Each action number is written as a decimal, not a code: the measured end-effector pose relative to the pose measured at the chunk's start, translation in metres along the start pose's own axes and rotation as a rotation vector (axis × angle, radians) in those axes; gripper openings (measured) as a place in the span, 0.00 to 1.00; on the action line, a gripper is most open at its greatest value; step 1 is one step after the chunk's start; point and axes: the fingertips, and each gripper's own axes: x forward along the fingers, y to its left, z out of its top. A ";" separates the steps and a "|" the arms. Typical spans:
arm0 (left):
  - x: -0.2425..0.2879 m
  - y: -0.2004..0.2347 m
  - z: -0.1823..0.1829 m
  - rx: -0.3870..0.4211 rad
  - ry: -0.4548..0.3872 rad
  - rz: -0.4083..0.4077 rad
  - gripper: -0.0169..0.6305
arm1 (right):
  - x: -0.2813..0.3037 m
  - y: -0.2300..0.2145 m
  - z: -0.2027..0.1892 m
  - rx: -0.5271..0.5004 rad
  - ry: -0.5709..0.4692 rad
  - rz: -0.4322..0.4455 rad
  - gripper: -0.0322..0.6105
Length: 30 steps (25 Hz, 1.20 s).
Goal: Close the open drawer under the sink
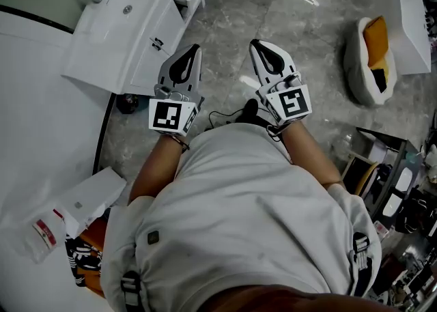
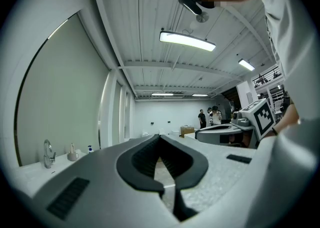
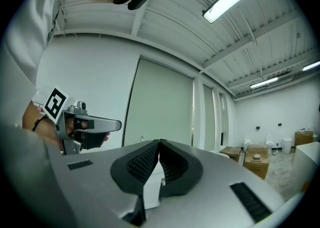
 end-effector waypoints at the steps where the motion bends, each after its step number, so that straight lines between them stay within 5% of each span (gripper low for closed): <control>1: 0.012 -0.002 -0.001 -0.002 0.002 0.014 0.04 | 0.002 -0.012 -0.003 0.003 0.003 0.014 0.09; 9: 0.094 -0.014 -0.010 0.022 0.028 0.095 0.04 | 0.014 -0.093 -0.021 0.007 0.018 0.119 0.09; 17: 0.131 -0.010 -0.018 0.008 0.040 0.115 0.04 | 0.037 -0.122 -0.034 0.019 0.038 0.164 0.09; 30: 0.197 0.084 -0.044 -0.031 0.057 0.143 0.04 | 0.148 -0.153 -0.059 0.018 0.077 0.216 0.09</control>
